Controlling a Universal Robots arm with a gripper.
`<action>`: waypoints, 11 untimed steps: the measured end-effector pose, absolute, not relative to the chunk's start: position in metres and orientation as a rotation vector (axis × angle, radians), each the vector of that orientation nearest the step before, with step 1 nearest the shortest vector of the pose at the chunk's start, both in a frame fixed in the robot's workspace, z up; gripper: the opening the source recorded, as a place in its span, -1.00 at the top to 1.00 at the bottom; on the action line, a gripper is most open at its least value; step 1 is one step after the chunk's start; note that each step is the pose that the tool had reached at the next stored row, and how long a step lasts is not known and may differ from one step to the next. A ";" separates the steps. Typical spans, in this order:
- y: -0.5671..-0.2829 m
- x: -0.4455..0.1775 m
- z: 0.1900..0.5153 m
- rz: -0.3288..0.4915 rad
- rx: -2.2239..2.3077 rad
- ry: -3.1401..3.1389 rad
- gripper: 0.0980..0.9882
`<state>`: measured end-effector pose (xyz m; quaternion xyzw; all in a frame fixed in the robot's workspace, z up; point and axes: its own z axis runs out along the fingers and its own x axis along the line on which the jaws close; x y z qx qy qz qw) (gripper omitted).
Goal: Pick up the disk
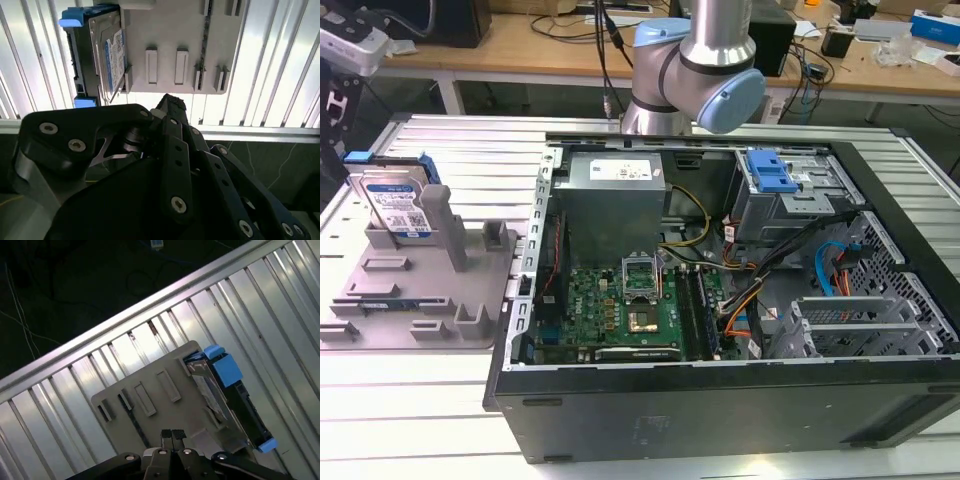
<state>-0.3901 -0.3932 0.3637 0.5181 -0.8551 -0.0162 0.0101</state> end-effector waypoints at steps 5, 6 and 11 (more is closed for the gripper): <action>-0.393 -0.390 0.363 -0.048 1.808 -2.541 0.98; -0.393 -0.390 0.363 -0.048 1.839 -2.518 0.98; -0.384 -0.387 0.363 -0.045 1.914 -2.460 0.98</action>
